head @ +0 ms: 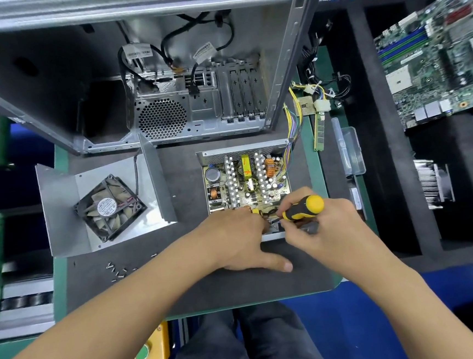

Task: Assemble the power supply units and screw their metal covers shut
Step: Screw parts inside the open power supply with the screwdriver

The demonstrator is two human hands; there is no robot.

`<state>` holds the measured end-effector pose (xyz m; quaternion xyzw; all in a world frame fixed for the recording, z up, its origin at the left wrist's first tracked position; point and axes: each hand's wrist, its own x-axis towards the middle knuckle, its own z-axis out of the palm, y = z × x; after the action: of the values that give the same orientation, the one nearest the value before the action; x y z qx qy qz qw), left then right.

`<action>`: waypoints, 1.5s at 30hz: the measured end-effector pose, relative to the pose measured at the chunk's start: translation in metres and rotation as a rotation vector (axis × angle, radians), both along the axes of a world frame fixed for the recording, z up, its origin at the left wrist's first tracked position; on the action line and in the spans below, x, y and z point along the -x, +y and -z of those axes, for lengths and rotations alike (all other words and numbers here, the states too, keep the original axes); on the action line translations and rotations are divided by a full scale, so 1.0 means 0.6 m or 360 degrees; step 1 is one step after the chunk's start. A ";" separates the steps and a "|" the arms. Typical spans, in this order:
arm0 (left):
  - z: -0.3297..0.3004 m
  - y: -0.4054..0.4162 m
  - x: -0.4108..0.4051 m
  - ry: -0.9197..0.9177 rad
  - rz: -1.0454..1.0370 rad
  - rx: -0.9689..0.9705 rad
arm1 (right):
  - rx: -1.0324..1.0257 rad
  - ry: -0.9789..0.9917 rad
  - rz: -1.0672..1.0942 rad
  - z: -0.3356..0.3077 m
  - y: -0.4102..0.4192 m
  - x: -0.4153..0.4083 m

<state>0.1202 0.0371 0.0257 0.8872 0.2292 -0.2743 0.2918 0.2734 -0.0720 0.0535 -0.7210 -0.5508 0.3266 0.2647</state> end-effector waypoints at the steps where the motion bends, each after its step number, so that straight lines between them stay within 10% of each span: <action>1: 0.000 0.000 -0.001 0.0000 -0.0006 0.0009 | 0.0004 -0.0009 -0.0015 -0.001 0.001 0.000; 37: 0.001 -0.002 -0.004 0.0002 -0.0011 -0.0037 | -0.0345 -0.0028 0.0447 0.007 -0.027 0.069; 45: 0.002 -0.003 -0.003 0.0003 0.0000 -0.0048 | -0.0385 -0.0523 0.0011 -0.044 -0.011 0.055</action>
<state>0.1222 0.0353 0.0244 0.8912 0.2336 -0.2717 0.2783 0.2402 -0.0787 0.0796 -0.7293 -0.6194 0.1352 0.2572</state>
